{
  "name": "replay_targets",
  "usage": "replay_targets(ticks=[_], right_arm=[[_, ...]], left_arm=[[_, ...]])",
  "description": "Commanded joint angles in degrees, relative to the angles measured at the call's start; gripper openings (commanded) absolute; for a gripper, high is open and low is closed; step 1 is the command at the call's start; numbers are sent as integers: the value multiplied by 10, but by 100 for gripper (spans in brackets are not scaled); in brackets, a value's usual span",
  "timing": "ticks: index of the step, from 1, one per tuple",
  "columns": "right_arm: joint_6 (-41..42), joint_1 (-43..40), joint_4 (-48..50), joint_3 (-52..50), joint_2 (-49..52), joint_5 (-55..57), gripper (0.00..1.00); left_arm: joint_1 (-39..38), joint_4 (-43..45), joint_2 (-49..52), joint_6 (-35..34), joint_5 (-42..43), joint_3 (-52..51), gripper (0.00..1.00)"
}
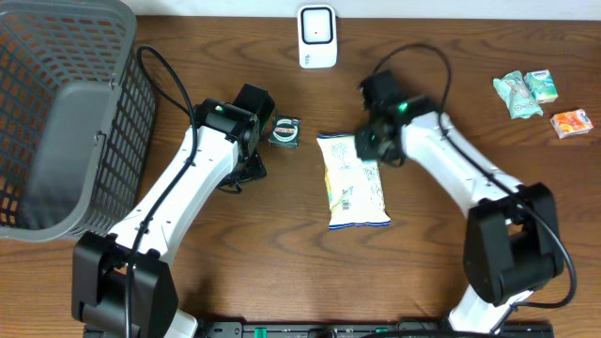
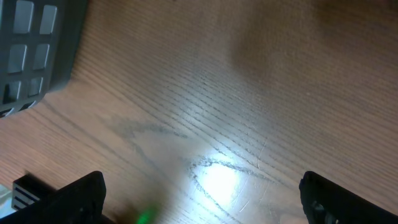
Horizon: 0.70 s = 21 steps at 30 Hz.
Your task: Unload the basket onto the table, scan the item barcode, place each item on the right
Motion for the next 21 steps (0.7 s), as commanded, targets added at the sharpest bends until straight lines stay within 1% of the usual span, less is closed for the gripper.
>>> replay_targets(ticks=[1, 2, 6, 8, 11, 15, 21], right_arm=[[-3, -37, -21, 21, -4, -14, 63], [-15, -51, -26, 19, -4, -41, 76], [-84, -87, -29, -5, -3, -140, 99], [-104, -100, -25, -24, -3, -173, 99], [-112, -117, -2, -61, -3, -212, 99], [-136, -131, 56, -120, -3, -300, 99], [-138, -138, 103, -181, -3, -326, 99]], left_arm=[[2, -4, -3, -5, -9, -3, 98], [2, -4, -3, -5, -9, -3, 98], [2, -4, -3, -5, -9, -3, 98], [2, -4, -3, -5, -9, -3, 98], [2, -4, -3, -5, -9, -3, 98], [2, -4, -3, -5, -9, -3, 98], [2, -4, -3, -5, -9, -3, 98]])
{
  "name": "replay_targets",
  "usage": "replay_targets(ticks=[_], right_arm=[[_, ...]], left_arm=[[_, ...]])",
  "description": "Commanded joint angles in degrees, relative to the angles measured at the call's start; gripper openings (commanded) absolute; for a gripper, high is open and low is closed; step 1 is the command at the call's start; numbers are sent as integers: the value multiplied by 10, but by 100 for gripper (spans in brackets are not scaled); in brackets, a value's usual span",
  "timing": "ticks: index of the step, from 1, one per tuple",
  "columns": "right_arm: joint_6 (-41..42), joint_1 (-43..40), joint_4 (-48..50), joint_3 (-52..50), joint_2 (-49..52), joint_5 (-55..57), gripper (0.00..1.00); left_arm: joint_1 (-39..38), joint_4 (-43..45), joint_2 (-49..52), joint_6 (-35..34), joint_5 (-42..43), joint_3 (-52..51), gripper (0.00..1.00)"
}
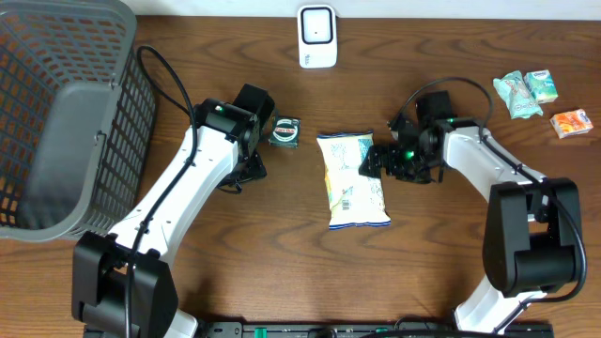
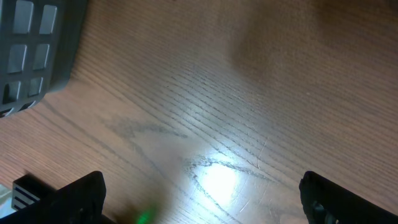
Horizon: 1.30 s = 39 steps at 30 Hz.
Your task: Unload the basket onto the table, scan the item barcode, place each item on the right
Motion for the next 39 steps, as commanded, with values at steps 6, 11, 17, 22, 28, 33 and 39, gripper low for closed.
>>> replay_targets(ticks=[6, 11, 17, 22, 28, 33, 39], right_arm=[[-25, -4, 61, -74, -1, -138, 97], [-9, 0, 108, -118, -1, -163, 94], [46, 2, 161, -151, -1, -163, 82], [62, 3, 176, -152, -1, -152, 74], [118, 23, 181, -152, -1, -58, 68], [130, 49, 215, -152, -1, -50, 17], [138, 38, 273, -141, -5, -149, 1]], left_arm=[[2, -4, -3, -5, -9, -3, 98], [2, -4, -3, -5, -9, -3, 98], [2, -4, -3, -5, -9, -3, 97], [2, -4, -3, -5, -9, -3, 98], [2, -4, -3, -5, -9, -3, 98], [2, -4, -3, -5, -9, -3, 98], [2, -4, -3, -5, -9, -3, 98]])
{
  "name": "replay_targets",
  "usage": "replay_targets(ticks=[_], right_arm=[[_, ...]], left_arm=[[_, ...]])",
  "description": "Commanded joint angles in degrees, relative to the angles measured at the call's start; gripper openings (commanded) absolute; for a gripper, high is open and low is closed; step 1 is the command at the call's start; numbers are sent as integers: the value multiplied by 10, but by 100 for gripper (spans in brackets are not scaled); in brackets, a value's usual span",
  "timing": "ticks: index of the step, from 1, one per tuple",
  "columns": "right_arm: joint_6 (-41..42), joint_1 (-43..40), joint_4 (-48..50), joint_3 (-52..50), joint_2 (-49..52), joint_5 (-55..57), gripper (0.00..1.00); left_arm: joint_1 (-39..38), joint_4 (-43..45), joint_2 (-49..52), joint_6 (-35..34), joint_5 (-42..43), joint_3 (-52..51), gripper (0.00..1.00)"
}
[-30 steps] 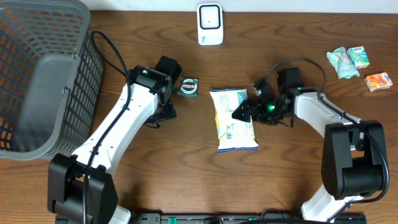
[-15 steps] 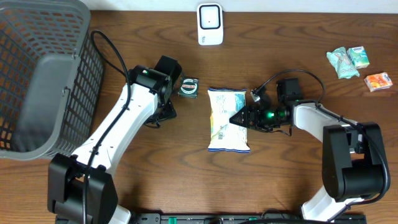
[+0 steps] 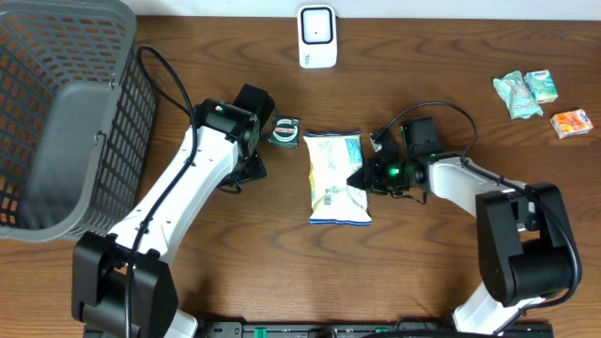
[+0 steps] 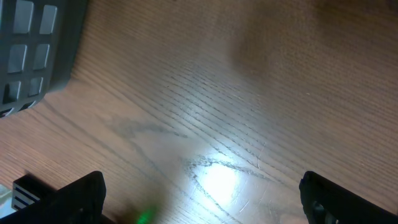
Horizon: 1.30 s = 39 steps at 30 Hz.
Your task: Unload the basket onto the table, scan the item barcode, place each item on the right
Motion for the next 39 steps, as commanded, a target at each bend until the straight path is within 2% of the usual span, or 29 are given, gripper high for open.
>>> replay_targets(ticks=[1, 7, 14, 19, 26, 31, 39], right_arm=[[10, -16, 31, 0, 9, -50, 1], [10, -93, 94, 2, -38, -204, 1], [12, -134, 125, 2, -104, -293, 1], [75, -134, 180, 2, -146, -294, 1], [200, -134, 335, 2, -215, -231, 2], [210, -133, 361, 2, -261, -164, 1], [217, -133, 396, 2, -279, -155, 1]], left_arm=[[2, -4, -3, -5, -9, -3, 98], [2, -4, -3, -5, -9, -3, 98], [2, -4, -3, -5, -9, -3, 98], [2, -4, -3, -5, -9, -3, 98], [2, -4, -3, -5, -9, -3, 98], [2, -4, -3, -5, -9, -3, 98], [2, -4, -3, -5, -9, -3, 98]])
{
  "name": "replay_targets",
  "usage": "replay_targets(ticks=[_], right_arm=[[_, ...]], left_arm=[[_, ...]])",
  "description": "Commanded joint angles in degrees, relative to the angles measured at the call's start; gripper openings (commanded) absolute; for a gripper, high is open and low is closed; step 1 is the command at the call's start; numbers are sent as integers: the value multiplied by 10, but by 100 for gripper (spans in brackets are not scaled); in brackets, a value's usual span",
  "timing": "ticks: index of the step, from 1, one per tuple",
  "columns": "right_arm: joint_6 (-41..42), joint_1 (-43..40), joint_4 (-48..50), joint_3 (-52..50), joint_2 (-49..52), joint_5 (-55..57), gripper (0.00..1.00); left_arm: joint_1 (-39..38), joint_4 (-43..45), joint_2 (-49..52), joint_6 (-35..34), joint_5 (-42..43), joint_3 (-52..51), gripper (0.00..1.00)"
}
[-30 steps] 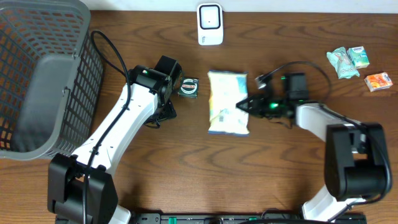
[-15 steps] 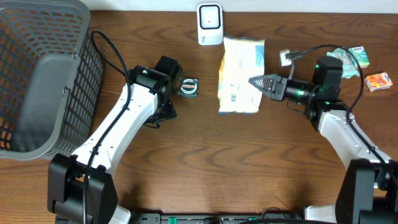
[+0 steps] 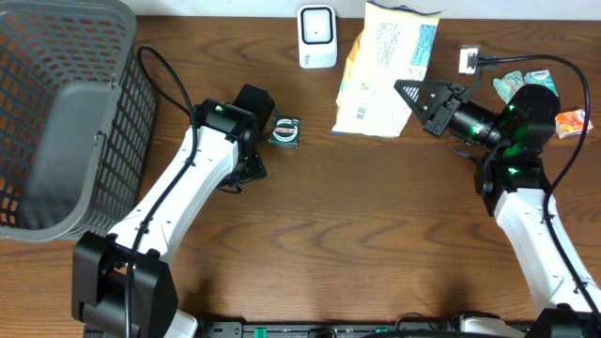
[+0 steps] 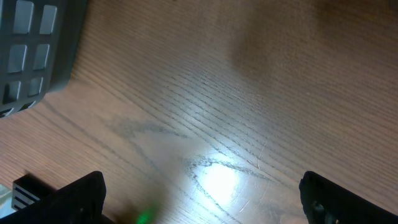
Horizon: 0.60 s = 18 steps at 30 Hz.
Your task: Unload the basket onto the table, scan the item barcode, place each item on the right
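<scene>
My right gripper [image 3: 411,98] is shut on the lower right edge of a white and yellow snack bag [image 3: 383,66]. It holds the bag high above the table, printed back towards the overhead camera, just right of the white scanner [image 3: 317,36] at the back edge. The left gripper [image 4: 202,196] is open over bare wood, its black fingers [image 4: 81,196] wide apart with nothing between them. In the overhead view the left arm [image 3: 221,131] rests left of centre.
A grey mesh basket [image 3: 56,113] fills the far left. A small dark packet [image 3: 284,131] lies beside the left wrist. Small green packets [image 3: 524,89] and an orange one [image 3: 571,122] lie at the back right, near the right arm.
The snack bag lay flat on the table with my right gripper at its right edge. Now it is lifted off the table and held up by the scanner. The left arm has not moved.
The bag lay at the table's middle with my right gripper at its top right corner, then at its right side. Then the bag sat a little further left with the gripper at its edge. Now it hangs in the gripper beside the scanner.
</scene>
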Motion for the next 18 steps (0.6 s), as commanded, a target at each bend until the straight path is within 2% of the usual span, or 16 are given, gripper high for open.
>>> replay_targets(ticks=[1, 18], right_arm=[[17, 2, 16, 5, -10, 13, 1], [30, 17, 23, 5, -9, 13, 1]], left_arm=[[2, -4, -3, -5, -9, -3, 98], [2, -4, -3, -5, -9, -3, 98]])
